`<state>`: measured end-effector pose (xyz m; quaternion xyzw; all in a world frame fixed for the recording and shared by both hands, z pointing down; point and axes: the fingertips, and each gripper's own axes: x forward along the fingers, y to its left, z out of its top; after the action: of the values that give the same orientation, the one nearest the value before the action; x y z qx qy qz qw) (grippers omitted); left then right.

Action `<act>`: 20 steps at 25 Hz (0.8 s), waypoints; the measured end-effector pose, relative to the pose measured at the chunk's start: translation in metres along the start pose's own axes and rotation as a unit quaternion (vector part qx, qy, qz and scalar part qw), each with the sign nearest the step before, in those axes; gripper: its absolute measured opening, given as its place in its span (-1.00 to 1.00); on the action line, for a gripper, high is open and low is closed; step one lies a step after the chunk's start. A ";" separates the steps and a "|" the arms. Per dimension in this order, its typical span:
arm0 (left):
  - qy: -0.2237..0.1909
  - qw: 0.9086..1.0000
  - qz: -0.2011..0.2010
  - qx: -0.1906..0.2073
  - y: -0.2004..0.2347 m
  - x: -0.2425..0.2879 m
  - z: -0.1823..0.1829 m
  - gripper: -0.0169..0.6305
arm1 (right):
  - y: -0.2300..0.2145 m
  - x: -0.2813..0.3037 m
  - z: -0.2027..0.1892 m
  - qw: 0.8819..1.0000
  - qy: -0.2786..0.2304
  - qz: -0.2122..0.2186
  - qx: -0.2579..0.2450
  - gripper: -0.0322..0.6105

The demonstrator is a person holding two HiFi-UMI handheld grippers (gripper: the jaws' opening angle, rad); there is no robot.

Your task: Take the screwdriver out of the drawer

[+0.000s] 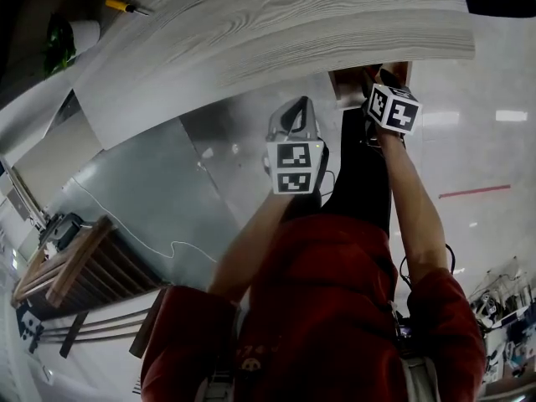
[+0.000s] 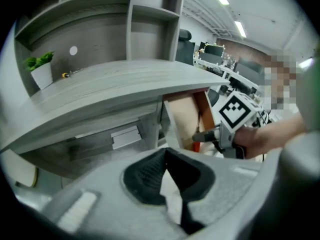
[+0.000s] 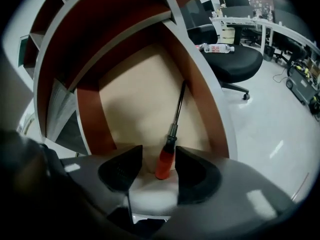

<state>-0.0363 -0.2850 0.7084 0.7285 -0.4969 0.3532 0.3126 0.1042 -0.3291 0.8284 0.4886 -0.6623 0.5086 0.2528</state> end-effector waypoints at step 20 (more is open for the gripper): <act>0.015 1.000 0.003 -0.006 0.006 0.009 -0.007 -0.95 | -0.012 0.022 -0.014 0.988 0.118 -0.081 -0.057 -0.47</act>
<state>-0.0406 -0.2859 0.7205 0.7195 -0.4968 0.3618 0.3234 0.1039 -0.3242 0.8565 0.4620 -0.6139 0.5021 0.3970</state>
